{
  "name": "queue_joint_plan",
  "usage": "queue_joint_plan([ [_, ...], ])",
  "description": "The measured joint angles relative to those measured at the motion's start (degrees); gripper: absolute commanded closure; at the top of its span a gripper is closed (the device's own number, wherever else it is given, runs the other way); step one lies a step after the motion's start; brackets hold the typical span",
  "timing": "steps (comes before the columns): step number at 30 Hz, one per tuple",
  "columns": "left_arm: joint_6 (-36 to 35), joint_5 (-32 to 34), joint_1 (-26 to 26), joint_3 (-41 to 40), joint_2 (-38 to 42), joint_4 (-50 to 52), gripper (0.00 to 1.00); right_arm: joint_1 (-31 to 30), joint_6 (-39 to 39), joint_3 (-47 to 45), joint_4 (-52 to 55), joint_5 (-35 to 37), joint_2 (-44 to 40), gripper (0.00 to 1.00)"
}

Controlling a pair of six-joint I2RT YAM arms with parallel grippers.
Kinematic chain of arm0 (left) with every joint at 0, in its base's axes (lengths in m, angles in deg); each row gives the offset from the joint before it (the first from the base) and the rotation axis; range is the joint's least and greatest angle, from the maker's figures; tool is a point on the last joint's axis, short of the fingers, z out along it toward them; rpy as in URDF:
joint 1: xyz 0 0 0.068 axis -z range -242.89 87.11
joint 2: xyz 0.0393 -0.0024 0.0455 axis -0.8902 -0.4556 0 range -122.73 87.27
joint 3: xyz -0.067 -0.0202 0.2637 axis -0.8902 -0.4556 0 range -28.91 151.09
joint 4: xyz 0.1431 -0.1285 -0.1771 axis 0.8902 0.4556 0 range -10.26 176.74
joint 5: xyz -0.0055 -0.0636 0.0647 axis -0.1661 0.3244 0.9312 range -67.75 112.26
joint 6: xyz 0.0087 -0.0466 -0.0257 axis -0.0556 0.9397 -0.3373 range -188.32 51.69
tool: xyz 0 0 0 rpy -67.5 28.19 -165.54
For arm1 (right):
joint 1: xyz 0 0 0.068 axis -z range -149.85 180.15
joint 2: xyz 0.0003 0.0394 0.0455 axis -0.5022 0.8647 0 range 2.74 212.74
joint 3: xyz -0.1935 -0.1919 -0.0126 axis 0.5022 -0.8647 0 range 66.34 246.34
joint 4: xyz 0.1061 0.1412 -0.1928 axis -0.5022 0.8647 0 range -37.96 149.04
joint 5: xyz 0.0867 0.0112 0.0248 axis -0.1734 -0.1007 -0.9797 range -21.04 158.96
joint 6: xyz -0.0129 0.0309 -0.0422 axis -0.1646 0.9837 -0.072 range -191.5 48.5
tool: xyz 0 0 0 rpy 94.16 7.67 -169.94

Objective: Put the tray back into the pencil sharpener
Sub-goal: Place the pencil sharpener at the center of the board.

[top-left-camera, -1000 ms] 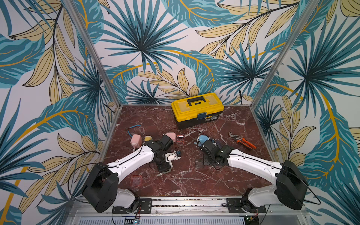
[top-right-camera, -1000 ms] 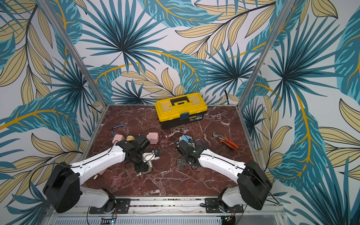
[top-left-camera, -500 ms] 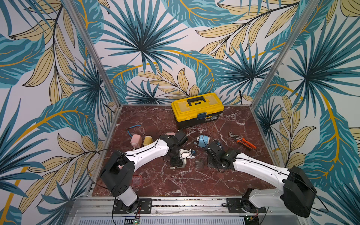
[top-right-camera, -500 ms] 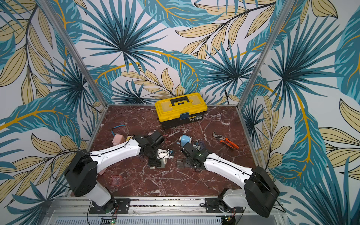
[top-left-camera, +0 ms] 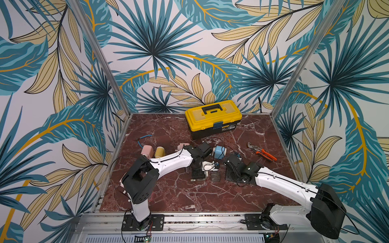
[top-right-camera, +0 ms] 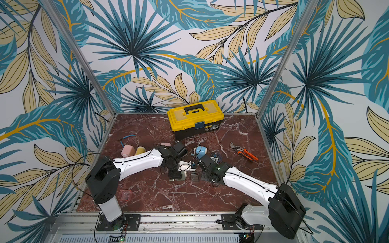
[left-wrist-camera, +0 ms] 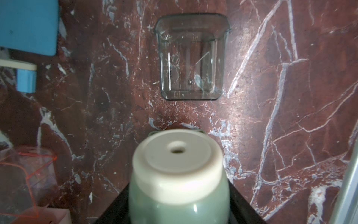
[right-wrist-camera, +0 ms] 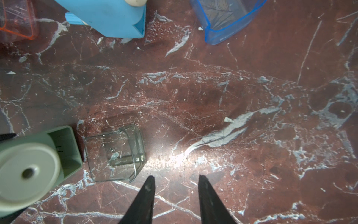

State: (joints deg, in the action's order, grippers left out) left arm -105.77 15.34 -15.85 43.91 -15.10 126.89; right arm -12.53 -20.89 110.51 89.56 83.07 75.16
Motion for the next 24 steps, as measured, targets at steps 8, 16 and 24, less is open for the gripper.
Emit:
queue_joint_plan([
  [8, 2.25, -1.60, -1.49, -0.02, -0.39, -0.02, 0.19, 0.39, -0.02, -0.07, 0.04, -0.02, 0.00, 0.60],
  [16, 2.34, -6.73, -6.38, -4.28, 4.85, -2.25, 0.19, 0.48, -1.77, -0.04, -3.04, -2.36, 1.42, 0.59],
  [24, 4.94, -10.43, -6.97, -11.98, 9.29, -10.40, 0.20, 0.81, -3.17, 0.15, -6.51, -5.11, 5.92, 0.59],
])
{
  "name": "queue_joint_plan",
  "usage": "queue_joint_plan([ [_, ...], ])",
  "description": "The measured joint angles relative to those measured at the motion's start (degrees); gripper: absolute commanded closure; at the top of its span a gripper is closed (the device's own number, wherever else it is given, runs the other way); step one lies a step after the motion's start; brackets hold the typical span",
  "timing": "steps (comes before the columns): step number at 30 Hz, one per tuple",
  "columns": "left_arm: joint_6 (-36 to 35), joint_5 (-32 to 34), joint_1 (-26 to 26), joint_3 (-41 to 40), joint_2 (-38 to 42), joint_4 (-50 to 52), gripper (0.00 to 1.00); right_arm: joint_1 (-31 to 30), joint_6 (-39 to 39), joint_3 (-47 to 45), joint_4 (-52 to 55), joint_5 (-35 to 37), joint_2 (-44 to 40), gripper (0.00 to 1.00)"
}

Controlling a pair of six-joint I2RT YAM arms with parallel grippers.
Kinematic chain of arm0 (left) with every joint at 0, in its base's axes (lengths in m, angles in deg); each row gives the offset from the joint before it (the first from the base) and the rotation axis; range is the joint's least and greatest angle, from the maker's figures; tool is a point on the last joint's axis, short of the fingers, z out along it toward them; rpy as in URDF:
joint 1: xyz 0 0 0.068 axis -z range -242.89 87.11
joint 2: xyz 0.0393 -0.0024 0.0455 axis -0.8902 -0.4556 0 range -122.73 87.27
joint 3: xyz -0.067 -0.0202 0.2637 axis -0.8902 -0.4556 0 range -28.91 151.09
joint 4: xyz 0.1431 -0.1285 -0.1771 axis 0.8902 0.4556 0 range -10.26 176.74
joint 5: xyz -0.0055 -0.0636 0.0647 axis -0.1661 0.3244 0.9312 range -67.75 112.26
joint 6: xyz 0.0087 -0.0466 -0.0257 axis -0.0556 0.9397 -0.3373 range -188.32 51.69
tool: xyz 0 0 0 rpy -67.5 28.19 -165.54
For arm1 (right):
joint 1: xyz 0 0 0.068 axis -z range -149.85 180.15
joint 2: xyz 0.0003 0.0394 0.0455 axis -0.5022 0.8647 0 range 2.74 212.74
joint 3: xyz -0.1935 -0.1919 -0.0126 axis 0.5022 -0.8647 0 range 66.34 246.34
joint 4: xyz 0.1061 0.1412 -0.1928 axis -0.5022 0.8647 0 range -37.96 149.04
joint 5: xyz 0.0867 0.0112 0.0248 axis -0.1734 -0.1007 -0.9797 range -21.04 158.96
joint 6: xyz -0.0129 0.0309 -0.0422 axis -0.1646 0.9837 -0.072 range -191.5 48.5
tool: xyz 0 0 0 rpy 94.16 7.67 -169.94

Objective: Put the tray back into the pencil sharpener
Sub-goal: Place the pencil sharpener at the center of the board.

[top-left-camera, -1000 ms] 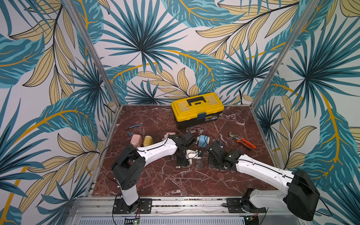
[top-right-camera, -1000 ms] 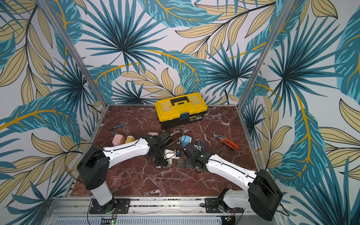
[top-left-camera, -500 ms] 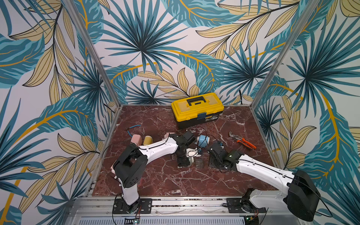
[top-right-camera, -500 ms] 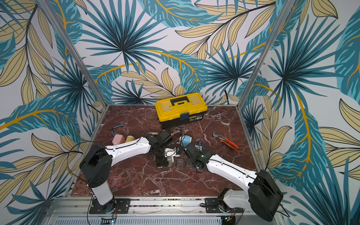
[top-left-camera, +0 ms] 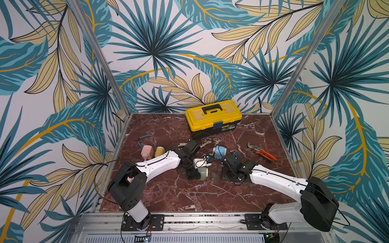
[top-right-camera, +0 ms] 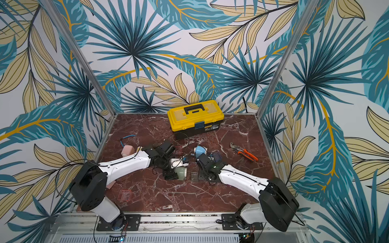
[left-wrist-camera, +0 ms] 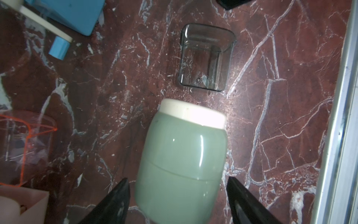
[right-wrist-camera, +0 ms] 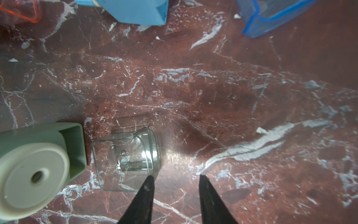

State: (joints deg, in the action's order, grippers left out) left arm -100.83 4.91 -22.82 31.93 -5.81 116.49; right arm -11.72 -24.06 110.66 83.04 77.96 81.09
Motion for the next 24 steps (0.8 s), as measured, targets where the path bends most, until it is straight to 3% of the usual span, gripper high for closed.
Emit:
queue_joint_plan([
  [8, 1.29, -0.94, 0.00, -4.35, 1.16, -5.92, 0.25, 0.50, -0.79, 1.40, -2.78, -1.95, 3.04, 0.60],
  [17, 0.94, -1.14, 0.00, -4.39, 1.14, -7.43, 0.37, 0.66, -1.49, 3.65, -4.74, -3.58, 8.72, 0.71],
  [24, 0.48, -1.07, 0.26, -4.39, 1.14, -7.43, 0.39, 0.68, -2.05, 4.57, -5.70, -5.29, 11.23, 0.79],
])
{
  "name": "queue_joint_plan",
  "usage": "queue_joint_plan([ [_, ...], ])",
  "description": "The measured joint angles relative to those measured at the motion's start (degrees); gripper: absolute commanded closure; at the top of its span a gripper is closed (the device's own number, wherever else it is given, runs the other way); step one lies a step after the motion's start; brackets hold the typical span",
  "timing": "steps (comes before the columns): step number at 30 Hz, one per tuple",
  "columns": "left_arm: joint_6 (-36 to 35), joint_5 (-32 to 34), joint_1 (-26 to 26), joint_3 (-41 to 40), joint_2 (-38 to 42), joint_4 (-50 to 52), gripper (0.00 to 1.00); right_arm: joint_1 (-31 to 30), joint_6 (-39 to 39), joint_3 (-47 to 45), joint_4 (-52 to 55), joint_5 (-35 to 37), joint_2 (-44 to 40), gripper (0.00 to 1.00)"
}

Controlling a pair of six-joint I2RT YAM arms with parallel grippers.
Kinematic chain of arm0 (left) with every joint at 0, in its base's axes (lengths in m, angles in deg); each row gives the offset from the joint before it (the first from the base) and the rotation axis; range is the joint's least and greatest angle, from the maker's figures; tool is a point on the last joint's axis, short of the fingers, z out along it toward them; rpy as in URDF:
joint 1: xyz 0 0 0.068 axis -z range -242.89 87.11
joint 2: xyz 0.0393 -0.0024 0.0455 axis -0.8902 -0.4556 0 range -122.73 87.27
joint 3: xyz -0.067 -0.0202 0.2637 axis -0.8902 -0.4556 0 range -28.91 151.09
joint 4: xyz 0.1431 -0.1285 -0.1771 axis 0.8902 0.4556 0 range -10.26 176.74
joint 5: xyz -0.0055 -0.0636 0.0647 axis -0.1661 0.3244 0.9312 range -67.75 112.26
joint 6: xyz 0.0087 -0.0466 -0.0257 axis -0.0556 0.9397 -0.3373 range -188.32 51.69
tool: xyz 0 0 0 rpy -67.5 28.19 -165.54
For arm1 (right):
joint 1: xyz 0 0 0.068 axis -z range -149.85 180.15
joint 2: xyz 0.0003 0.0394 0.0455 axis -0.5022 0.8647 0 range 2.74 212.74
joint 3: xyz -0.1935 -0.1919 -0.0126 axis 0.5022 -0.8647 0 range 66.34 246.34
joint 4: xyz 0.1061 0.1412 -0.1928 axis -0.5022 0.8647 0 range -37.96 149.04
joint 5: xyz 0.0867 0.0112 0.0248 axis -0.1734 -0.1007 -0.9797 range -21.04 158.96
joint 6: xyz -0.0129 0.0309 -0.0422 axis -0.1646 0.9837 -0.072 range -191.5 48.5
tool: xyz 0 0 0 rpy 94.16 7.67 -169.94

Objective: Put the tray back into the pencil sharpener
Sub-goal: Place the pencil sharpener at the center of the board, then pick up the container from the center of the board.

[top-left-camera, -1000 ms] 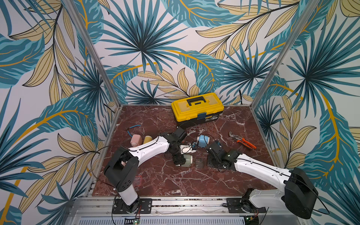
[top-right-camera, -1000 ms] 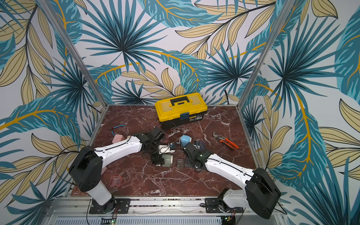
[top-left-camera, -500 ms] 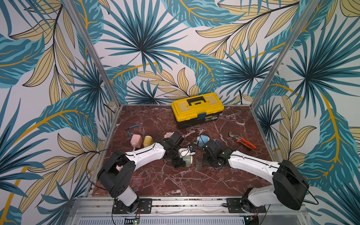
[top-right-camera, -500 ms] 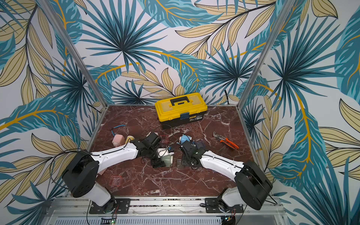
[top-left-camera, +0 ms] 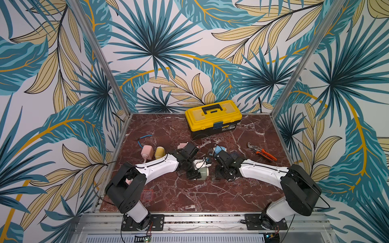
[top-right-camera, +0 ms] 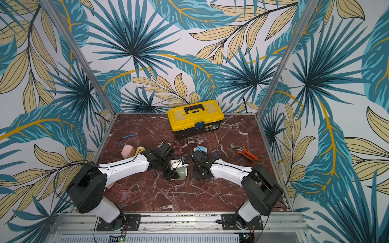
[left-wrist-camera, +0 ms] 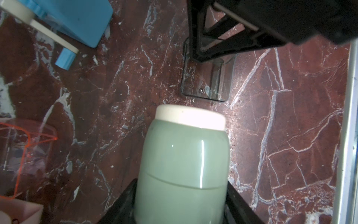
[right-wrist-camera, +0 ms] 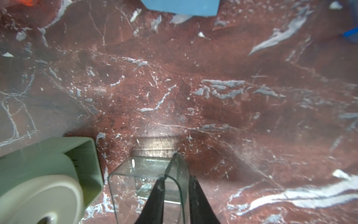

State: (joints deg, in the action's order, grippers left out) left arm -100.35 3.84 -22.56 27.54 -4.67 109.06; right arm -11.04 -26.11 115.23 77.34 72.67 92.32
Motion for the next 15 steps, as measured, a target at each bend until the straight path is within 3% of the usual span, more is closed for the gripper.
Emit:
queue_joint_plan([
  [15, -1.75, 1.46, 1.57, 0.00, -0.02, -0.68, 0.44, 0.02, -0.24, 0.96, -1.55, -2.69, 1.38, 0.87],
])
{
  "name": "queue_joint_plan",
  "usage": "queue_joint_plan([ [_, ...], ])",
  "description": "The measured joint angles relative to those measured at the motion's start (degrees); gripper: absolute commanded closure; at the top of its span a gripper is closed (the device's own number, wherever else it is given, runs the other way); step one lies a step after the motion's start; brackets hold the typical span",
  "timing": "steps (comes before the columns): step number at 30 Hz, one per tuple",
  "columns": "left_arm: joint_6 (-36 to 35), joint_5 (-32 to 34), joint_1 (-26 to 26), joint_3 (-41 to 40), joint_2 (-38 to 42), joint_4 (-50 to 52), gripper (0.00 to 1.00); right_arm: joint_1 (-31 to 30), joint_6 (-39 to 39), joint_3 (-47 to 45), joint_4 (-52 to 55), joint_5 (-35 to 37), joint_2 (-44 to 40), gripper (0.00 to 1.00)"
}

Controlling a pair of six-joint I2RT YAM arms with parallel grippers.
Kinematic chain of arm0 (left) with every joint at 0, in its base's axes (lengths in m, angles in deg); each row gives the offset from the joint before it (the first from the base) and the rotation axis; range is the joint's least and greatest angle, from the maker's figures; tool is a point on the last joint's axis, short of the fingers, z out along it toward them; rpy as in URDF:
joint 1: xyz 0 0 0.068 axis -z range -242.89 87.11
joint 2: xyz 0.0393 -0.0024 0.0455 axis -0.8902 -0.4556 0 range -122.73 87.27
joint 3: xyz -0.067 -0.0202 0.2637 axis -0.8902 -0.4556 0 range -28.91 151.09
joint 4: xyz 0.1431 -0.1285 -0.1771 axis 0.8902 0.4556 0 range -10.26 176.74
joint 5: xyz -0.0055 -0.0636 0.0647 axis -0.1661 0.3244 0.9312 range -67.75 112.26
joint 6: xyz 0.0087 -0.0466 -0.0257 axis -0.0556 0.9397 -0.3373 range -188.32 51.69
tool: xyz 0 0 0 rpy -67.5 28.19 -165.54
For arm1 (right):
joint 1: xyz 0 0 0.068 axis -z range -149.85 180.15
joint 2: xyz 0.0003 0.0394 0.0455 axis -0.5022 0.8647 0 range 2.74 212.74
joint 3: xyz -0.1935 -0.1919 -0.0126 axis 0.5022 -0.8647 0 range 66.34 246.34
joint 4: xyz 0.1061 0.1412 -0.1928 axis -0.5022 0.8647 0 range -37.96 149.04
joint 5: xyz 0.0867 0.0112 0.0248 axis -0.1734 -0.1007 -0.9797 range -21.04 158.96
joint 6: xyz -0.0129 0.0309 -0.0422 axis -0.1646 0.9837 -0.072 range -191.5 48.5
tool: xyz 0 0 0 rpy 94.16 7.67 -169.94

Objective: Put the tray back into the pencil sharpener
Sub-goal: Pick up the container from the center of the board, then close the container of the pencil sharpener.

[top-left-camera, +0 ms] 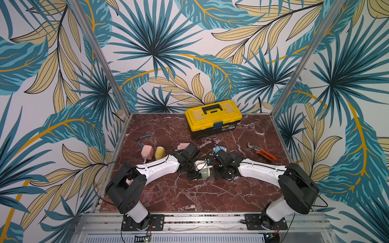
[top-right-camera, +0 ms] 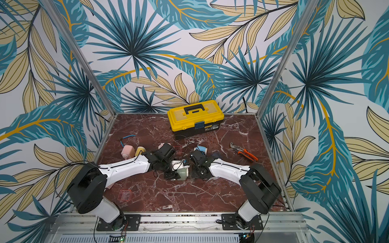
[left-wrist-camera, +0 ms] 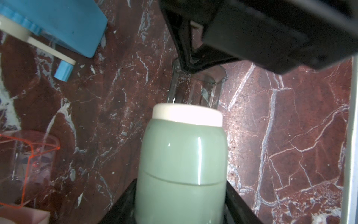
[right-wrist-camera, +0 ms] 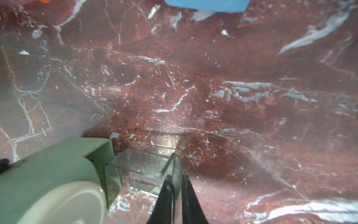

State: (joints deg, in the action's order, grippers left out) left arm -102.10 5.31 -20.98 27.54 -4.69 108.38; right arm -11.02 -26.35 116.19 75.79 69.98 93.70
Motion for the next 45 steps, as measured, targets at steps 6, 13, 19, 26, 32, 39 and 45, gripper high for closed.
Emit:
queue_joint_plan([
  [6, -0.31, 0.04, 0.11, 0.00, 0.00, -0.15, 0.44, 0.00, -0.20, 0.76, -1.53, -1.57, 0.55, 0.87],
  [13, -0.37, 0.09, 0.17, 0.00, 0.00, -0.15, 0.44, 0.04, -1.25, 1.07, -4.46, -4.35, 1.99, 0.86],
  [19, -0.52, 0.13, 0.20, 0.00, -0.02, -0.17, 0.44, 0.07, -1.79, 1.09, -6.91, -6.05, 2.73, 0.81],
  [26, -0.74, 0.31, 0.28, 0.00, -0.02, -0.20, 0.44, 2.38, -1.20, -1.40, -10.51, -8.39, 0.96, 0.71],
  [32, -0.92, 0.35, 0.31, 0.00, -0.02, -0.20, 0.44, 3.78, -0.04, -5.18, -11.89, -8.04, -5.99, 0.74],
  [39, -0.92, 0.42, 0.33, 0.00, -0.02, -0.20, 0.45, 3.91, 1.55, -5.46, -10.64, -6.47, -4.87, 0.82],
  [45, -0.92, 0.42, 0.33, 0.00, -0.02, -0.20, 0.45, 4.02, 1.36, -3.78, -10.21, -9.31, 0.33, 0.84],
])
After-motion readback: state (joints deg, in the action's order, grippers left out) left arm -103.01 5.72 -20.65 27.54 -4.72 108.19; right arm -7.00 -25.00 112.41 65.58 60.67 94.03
